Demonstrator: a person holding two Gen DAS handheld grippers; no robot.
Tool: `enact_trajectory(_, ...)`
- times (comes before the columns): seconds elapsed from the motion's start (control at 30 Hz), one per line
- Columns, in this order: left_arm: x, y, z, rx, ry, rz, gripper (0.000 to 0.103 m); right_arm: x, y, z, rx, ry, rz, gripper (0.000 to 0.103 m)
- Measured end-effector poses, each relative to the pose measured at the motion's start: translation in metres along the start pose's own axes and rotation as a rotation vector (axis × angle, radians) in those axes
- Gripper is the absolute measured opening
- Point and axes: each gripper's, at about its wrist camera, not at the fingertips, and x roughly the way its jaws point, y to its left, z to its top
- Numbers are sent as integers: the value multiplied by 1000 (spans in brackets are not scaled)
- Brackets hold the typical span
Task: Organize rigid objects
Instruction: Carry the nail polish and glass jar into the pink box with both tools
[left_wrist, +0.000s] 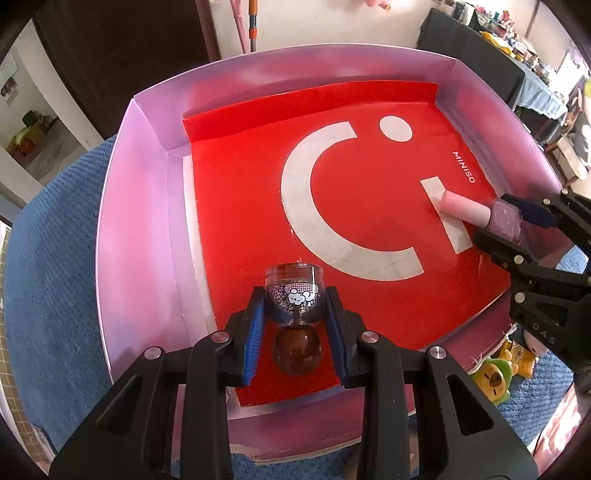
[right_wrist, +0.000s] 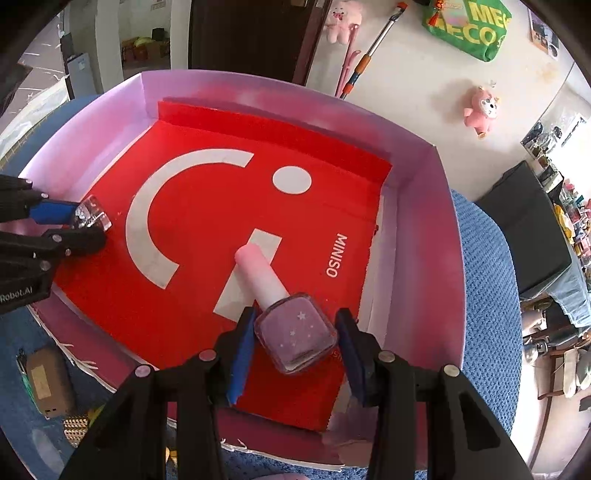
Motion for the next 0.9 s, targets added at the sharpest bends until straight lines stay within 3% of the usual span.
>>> enact_trajectory(0.9, -30, 7, -15, -67, -7, -48, 30, 1, -1, 2, 5, 10, 14, 46)
